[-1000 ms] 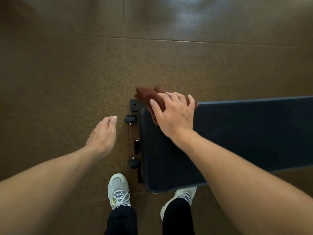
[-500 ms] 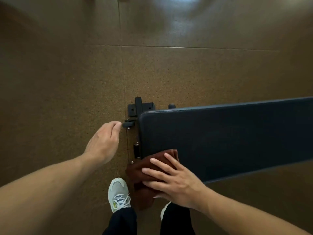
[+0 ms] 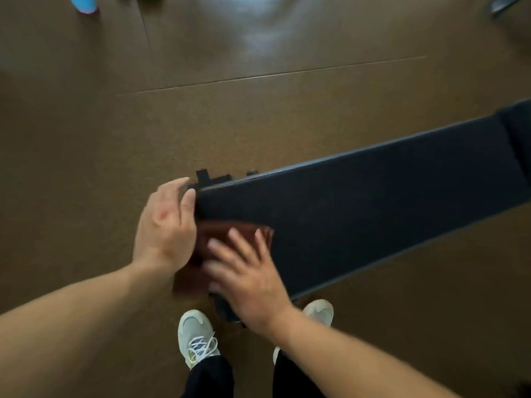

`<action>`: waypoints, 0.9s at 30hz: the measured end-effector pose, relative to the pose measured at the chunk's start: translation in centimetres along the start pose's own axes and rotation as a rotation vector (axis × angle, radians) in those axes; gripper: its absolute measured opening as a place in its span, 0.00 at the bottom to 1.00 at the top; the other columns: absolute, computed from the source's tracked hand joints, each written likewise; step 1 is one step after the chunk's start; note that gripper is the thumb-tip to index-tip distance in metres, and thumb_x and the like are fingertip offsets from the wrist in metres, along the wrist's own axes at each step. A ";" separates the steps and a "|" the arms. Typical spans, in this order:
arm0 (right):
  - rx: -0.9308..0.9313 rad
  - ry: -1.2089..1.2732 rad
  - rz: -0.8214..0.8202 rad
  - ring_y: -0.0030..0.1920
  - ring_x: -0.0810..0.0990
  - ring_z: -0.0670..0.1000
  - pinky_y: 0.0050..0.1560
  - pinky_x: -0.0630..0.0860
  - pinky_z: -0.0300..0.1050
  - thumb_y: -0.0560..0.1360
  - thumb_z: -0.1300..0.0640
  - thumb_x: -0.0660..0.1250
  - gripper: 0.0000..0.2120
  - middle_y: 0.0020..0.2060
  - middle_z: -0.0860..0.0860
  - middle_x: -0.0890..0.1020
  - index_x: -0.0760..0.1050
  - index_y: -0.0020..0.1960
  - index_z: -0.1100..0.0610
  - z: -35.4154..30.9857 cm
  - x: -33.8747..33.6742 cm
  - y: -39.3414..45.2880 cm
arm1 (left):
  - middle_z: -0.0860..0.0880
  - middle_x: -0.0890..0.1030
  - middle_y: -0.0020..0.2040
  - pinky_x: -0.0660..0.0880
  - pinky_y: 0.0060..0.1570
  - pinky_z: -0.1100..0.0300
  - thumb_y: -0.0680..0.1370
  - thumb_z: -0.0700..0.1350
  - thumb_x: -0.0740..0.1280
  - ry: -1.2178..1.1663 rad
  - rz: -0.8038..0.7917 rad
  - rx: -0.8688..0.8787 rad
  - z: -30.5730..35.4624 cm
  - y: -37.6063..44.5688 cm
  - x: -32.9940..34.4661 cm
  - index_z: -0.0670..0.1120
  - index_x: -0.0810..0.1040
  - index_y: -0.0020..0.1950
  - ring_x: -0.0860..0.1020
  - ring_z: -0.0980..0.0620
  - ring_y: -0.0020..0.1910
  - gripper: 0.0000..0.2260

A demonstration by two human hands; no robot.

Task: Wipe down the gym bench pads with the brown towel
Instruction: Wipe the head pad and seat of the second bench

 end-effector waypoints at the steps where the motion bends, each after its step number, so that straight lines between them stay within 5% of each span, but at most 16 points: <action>1: -0.145 -0.058 -0.097 0.83 0.56 0.57 0.77 0.58 0.72 0.82 0.46 0.65 0.18 0.79 0.45 0.68 0.75 0.71 0.42 -1.5 1.4 -3.2 | 0.51 0.71 0.74 0.61 0.71 0.53 0.85 0.56 0.51 0.047 -0.023 0.066 0.7 -0.1 0.0 0.52 0.69 0.75 0.66 0.52 0.73 0.21; 4: -0.240 -0.133 -0.176 0.83 0.57 0.56 0.75 0.61 0.73 0.82 0.43 0.62 0.20 0.80 0.44 0.66 0.73 0.73 0.41 2.0 1.1 -7.1 | 0.51 0.63 0.80 0.53 0.77 0.56 0.85 0.58 0.48 0.278 -0.203 0.313 2.6 -1.1 3.2 0.50 0.65 0.79 0.57 0.54 0.79 0.25; 6: 0.059 -0.159 -0.049 0.82 0.60 0.58 0.72 0.63 0.76 0.82 0.41 0.60 0.21 0.79 0.46 0.69 0.75 0.72 0.43 9.8 -1.9 -4.8 | 0.51 0.53 0.83 0.47 0.79 0.53 0.83 0.59 0.44 0.442 -0.316 0.403 3.0 -1.9 6.6 0.51 0.57 0.82 0.45 0.54 0.82 0.28; 9: 0.716 -0.145 0.068 0.84 0.51 0.58 0.77 0.50 0.75 0.83 0.35 0.49 0.28 0.83 0.46 0.59 0.62 0.81 0.42 24.3 -8.1 -2.9 | 0.52 0.36 0.82 0.37 0.79 0.49 0.83 0.60 0.43 0.549 -0.333 0.301 2.4 -2.6 9.6 0.55 0.41 0.82 0.31 0.53 0.79 0.28; 12: 0.931 -0.026 0.096 0.84 0.45 0.57 0.79 0.43 0.71 0.84 0.33 0.47 0.30 0.84 0.47 0.54 0.59 0.82 0.43 30.1 -10.3 -2.7 | 0.53 0.31 0.80 0.35 0.78 0.49 0.82 0.62 0.42 0.618 -0.298 0.275 2.1 -3.0 9.8 0.56 0.35 0.80 0.28 0.53 0.77 0.29; 15: 0.786 -0.076 0.167 0.83 0.54 0.60 0.79 0.48 0.71 0.82 0.33 0.53 0.28 0.82 0.49 0.63 0.70 0.76 0.44 26.2 -9.1 -1.7 | 0.55 0.35 0.81 0.36 0.79 0.51 0.83 0.60 0.44 0.607 -0.275 0.235 2.2 -3.1 9.7 0.57 0.38 0.80 0.30 0.55 0.78 0.27; 19: 0.064 -0.051 0.121 0.81 0.62 0.63 0.75 0.56 0.75 0.81 0.38 0.64 0.20 0.77 0.51 0.72 0.80 0.67 0.46 11.8 -4.2 -3.4 | 0.51 0.54 0.81 0.45 0.80 0.51 0.85 0.49 0.52 0.474 -0.160 0.186 3.0 -3.4 8.9 0.48 0.59 0.81 0.46 0.52 0.81 0.23; 22: -0.325 -0.078 0.000 0.82 0.59 0.61 0.77 0.54 0.73 0.82 0.39 0.64 0.19 0.78 0.50 0.71 0.79 0.69 0.46 10.1 -2.7 -8.2 | 0.47 0.61 0.80 0.51 0.79 0.48 0.84 0.49 0.53 0.474 -0.078 0.165 3.9 -5.4 9.6 0.43 0.65 0.79 0.53 0.47 0.81 0.23; 24: -0.261 -0.102 0.027 0.82 0.61 0.59 0.76 0.56 0.73 0.81 0.39 0.65 0.20 0.77 0.49 0.72 0.79 0.69 0.46 15.5 -4.1 -9.4 | 0.48 0.58 0.81 0.48 0.79 0.48 0.84 0.53 0.52 0.475 -0.051 0.102 3.9 -6.7 10.5 0.45 0.62 0.80 0.51 0.46 0.81 0.26; 27: 0.208 -0.156 0.119 0.81 0.61 0.61 0.74 0.58 0.76 0.81 0.37 0.61 0.25 0.78 0.51 0.70 0.75 0.73 0.47 28.7 -8.5 -11.0 | 0.49 0.55 0.82 0.44 0.80 0.49 0.83 0.59 0.52 0.445 0.013 0.007 4.2 -7.4 11.7 0.48 0.60 0.81 0.47 0.48 0.82 0.28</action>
Point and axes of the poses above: each hand's wrist, its own y-axis towards the middle knuckle, its own x-axis out of the palm, z = x × y, the point moved 10 cm from there along y, towards the middle knuckle
